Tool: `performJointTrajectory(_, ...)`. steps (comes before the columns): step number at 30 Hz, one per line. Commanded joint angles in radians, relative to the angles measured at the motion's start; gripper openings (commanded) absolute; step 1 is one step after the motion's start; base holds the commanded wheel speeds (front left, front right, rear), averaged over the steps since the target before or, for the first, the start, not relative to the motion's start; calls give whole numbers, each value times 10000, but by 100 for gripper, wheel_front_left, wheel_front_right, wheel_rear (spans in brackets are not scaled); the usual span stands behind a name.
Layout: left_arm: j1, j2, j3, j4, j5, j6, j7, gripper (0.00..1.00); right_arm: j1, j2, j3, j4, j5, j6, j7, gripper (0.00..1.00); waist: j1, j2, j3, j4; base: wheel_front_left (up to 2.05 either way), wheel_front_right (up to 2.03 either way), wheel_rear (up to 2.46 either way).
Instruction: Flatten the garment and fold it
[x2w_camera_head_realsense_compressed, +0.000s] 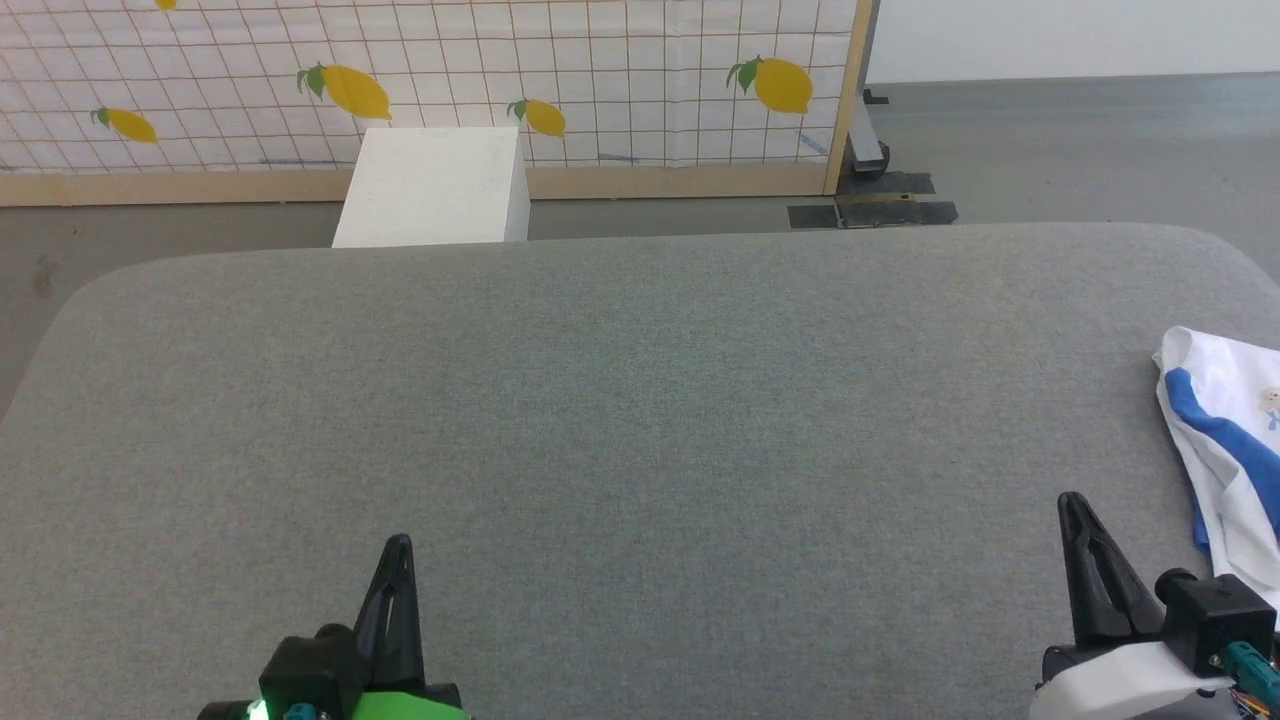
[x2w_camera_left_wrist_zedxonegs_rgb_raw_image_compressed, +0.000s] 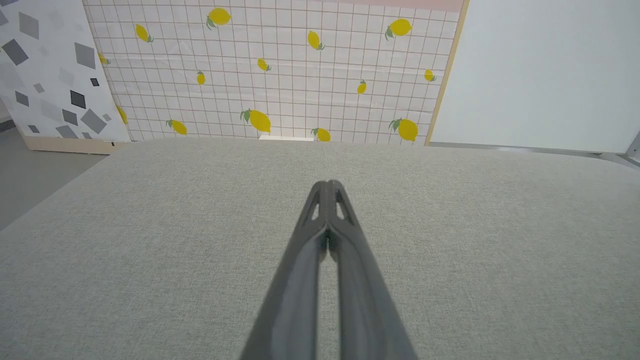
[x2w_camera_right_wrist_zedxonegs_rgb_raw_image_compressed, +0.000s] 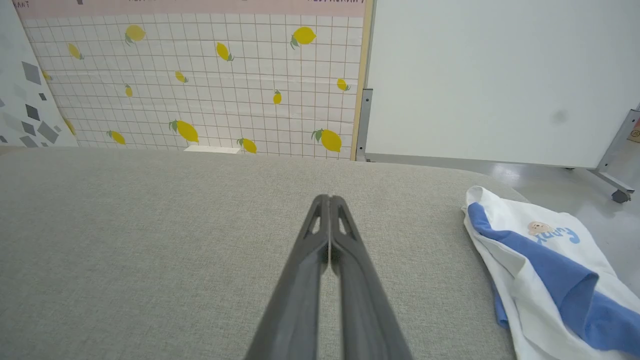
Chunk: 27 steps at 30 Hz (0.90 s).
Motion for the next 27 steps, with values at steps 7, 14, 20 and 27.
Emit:
performJointTrajectory(7, -331, -113, 178, 90, 302, -169, 187, 0, -267, 7, 102, 38, -42, -4, 114, 0, 0, 0, 3, 17, 0, 0, 0)
performJointTrajectory(14, -436, -158, 294, 130, 423, -262, 331, 0, -348, 9, 172, 56, -52, -5, 198, 0, 0, 0, 6, 35, 0, 0, 0)
performJointTrajectory(20, -525, -196, 391, 163, 524, -341, 452, 0, -417, 10, 231, 71, -60, -6, 269, 0, 0, 0, 8, 49, 0, 0, 0)
performJointTrajectory(27, -630, -241, 507, 203, 645, -435, 595, 0, -498, 12, 301, 89, -70, -7, 352, 0, 0, 0, 11, 66, 0, 0, 0)
